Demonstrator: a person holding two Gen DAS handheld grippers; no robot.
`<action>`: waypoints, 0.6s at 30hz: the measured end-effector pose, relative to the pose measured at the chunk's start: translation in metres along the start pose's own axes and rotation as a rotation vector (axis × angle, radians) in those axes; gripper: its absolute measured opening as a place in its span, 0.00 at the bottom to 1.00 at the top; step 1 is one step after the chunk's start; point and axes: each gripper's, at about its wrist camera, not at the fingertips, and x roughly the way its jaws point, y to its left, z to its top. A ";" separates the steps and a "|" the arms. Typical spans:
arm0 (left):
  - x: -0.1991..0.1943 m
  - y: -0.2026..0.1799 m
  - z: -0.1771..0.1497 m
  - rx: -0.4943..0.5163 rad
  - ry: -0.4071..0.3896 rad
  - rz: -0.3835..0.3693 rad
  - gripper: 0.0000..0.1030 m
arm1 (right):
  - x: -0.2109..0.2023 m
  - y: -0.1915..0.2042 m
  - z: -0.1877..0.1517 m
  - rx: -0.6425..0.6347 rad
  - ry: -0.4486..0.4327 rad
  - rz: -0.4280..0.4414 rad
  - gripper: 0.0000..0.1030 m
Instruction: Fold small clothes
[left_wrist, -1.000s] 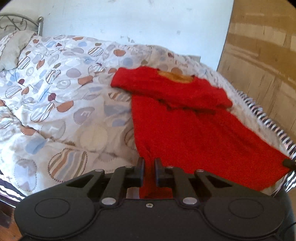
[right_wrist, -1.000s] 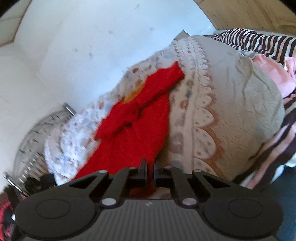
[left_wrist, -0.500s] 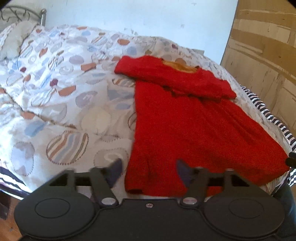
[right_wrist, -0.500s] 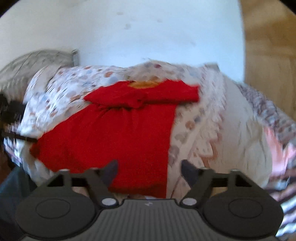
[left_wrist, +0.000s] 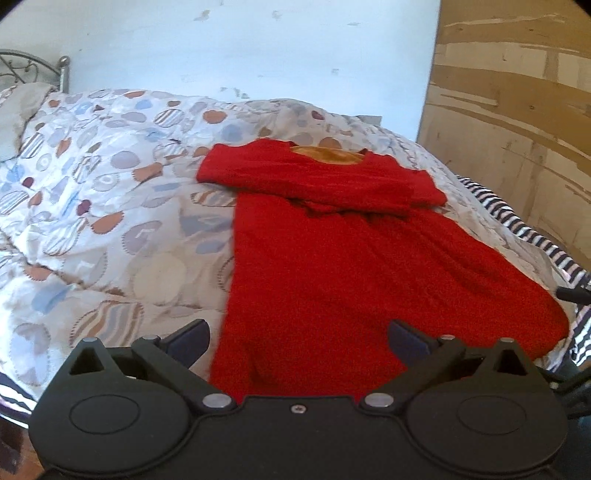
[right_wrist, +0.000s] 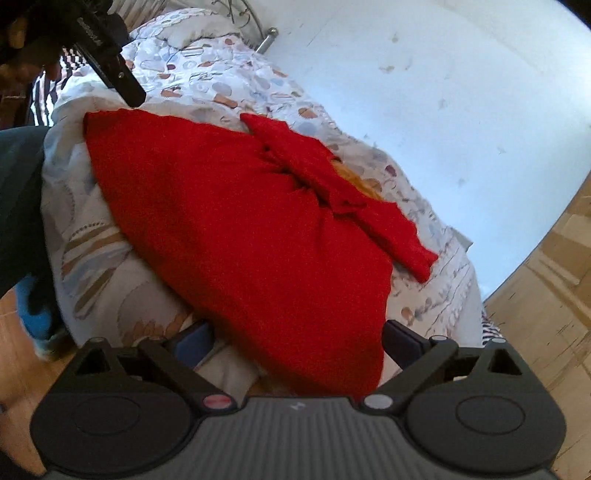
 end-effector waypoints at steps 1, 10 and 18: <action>0.001 -0.003 0.000 0.006 0.003 -0.011 0.99 | 0.002 0.002 0.000 -0.005 -0.010 -0.002 0.93; 0.003 -0.024 -0.008 0.111 -0.001 -0.081 0.99 | 0.010 -0.008 0.008 0.112 -0.068 0.118 0.18; 0.009 -0.069 -0.036 0.406 -0.039 -0.118 0.99 | 0.046 -0.102 0.041 0.619 -0.023 0.397 0.13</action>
